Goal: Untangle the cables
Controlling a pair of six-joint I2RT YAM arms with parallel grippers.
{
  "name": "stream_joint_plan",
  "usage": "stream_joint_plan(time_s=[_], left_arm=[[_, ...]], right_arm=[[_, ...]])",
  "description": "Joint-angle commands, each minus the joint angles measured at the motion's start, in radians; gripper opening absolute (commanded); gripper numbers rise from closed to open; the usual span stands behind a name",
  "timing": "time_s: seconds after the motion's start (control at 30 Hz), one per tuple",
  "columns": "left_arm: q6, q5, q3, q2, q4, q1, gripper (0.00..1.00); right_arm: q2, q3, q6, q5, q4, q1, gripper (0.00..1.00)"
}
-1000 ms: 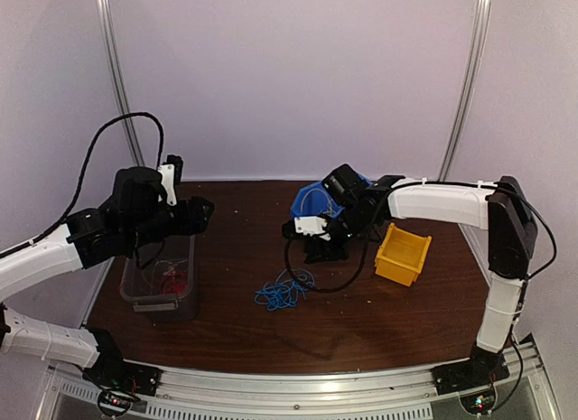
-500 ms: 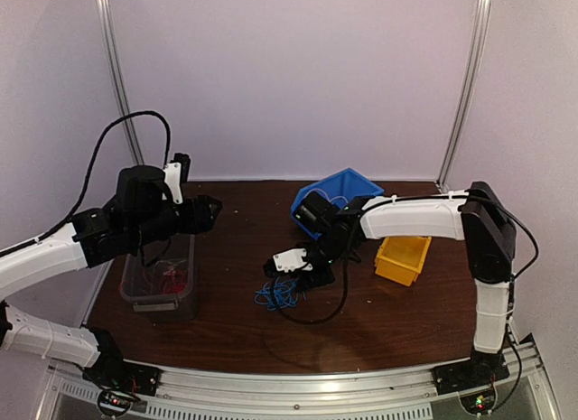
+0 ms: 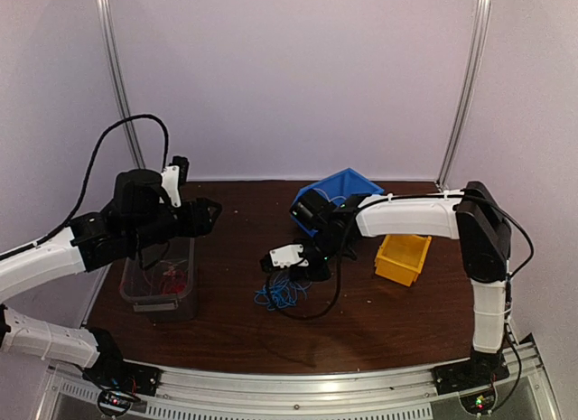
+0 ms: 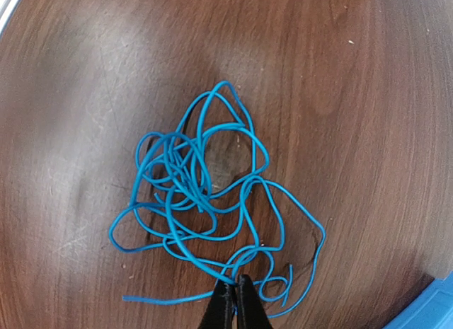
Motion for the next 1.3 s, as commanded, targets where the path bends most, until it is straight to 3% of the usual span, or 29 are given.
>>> stream_joint_plan(time_s=[0.0, 0.17, 0.4, 0.57, 0.77, 1.03, 1.2, 1.27], left_arm=[[-0.008, 0.019, -0.017, -0.01, 0.064, 0.005, 0.7], [0.004, 0.08, -0.026, 0.03, 0.099, 0.005, 0.7], [0.117, 0.341, -0.054, 0.135, 0.285, -0.026, 0.72], [0.198, 0.391, -0.063, 0.231, 0.468, -0.121, 0.74], [0.198, 0.441, -0.008, 0.457, 0.61, -0.148, 0.73], [0.147, 0.468, 0.035, 0.672, 0.767, -0.153, 0.37], [0.152, 0.448, 0.055, 0.699, 0.759, -0.153, 0.0], [0.155, 0.431, 0.055, 0.701, 0.741, -0.153, 0.0]], right_arm=[[-0.021, 0.029, 0.031, -0.012, -0.002, 0.007, 0.0], [-0.072, 0.052, 0.067, -0.036, -0.04, 0.002, 0.0], [-0.231, 0.15, 0.228, -0.171, -0.108, -0.085, 0.0], [-0.308, 0.186, 0.331, -0.244, -0.109, -0.136, 0.0], [-0.378, 0.232, 0.431, -0.361, -0.078, -0.21, 0.0], [-0.484, 0.201, 0.6, -0.488, 0.092, -0.376, 0.0], [-0.53, 0.183, 0.663, -0.552, 0.122, -0.412, 0.0], [-0.541, 0.202, 0.699, -0.574, 0.133, -0.428, 0.0]])
